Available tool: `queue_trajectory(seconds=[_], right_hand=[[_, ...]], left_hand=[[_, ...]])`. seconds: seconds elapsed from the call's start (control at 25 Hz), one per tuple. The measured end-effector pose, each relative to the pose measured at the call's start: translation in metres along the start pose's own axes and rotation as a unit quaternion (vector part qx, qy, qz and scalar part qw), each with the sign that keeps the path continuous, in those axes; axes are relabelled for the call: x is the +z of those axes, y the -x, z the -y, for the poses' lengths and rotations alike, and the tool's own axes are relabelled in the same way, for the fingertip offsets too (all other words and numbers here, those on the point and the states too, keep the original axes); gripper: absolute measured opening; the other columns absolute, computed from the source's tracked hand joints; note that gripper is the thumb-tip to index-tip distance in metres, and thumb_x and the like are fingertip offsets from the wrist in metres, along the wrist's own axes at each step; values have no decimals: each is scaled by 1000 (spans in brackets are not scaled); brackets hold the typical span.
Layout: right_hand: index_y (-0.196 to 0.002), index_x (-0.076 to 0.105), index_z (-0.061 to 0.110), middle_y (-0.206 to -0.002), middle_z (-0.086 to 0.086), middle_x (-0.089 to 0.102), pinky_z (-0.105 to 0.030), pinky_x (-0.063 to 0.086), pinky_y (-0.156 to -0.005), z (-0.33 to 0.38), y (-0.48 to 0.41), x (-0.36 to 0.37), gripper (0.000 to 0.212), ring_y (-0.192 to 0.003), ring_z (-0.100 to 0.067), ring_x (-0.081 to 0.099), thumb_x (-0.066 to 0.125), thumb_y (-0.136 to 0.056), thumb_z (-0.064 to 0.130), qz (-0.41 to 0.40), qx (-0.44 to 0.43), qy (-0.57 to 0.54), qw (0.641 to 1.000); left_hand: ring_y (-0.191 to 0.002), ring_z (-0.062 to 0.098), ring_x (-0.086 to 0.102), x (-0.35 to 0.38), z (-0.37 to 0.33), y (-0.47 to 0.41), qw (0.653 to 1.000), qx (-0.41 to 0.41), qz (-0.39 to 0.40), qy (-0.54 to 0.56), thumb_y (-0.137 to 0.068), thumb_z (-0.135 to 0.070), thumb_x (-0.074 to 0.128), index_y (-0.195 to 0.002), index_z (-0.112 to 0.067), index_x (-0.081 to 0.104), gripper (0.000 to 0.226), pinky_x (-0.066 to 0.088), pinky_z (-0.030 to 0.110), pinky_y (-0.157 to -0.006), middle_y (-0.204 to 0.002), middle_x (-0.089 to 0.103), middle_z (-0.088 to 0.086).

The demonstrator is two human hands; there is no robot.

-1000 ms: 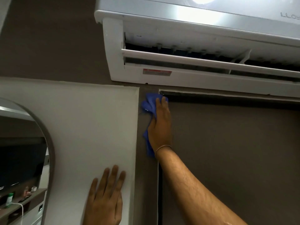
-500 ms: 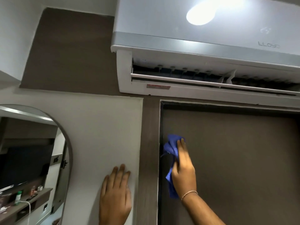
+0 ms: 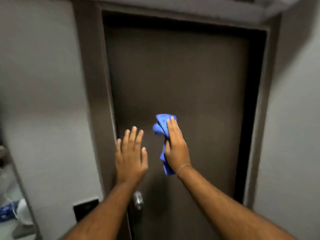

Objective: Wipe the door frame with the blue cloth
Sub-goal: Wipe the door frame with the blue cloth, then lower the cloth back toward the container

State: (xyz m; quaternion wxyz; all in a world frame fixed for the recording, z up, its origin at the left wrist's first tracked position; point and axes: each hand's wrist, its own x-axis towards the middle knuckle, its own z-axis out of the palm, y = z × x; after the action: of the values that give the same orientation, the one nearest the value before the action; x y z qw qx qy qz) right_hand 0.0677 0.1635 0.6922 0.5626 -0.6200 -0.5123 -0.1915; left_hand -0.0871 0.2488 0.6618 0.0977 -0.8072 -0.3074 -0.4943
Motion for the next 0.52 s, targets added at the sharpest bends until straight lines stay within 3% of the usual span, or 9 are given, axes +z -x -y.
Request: queue_trajectory(seconds=[0.08,0.2,0.32,0.44,0.52], right_hand=[[-168,34,14,-177,2,30,-36,30,-132,-31,53,-20,72,-165,-14,25,47,-101,-10,32,51,14,998],[-170,30,19,-177,6,28,-34,26,-133,-120,191,-76,67,-165,-13,26,42,-109,-4,55,218,30,974],[-169,32,21,-177,6,26,-38,22,-134,-192,346,-136,60,-165,-14,26,40,-113,2,52,415,29,908],[-164,34,14,-174,-4,27,-45,19,-136,-233,473,-191,58,-164,-28,27,47,-110,-3,72,539,89,834],[-161,44,21,-169,-9,44,-48,24,-135,-263,538,-221,49,-158,-31,40,53,-113,20,69,622,169,761]], left_hand=[[-165,29,28,26,-13,42,998,-10,54,7,-102,-30,48,-167,-18,40,67,20,55,-132,-178,32,7],[-165,29,27,92,-70,159,978,17,201,50,-103,-31,43,-168,-17,35,67,19,56,-131,-179,31,8],[-166,28,26,139,-127,286,933,82,334,101,-103,-33,42,-170,-16,34,69,22,55,-131,-180,28,6],[-167,25,22,162,-165,403,865,138,463,132,-106,-40,35,-172,-20,26,70,16,52,-134,-181,21,2],[-168,22,15,168,-179,467,817,155,539,131,-109,-46,30,-174,-26,18,69,5,46,-136,-182,15,-1]])
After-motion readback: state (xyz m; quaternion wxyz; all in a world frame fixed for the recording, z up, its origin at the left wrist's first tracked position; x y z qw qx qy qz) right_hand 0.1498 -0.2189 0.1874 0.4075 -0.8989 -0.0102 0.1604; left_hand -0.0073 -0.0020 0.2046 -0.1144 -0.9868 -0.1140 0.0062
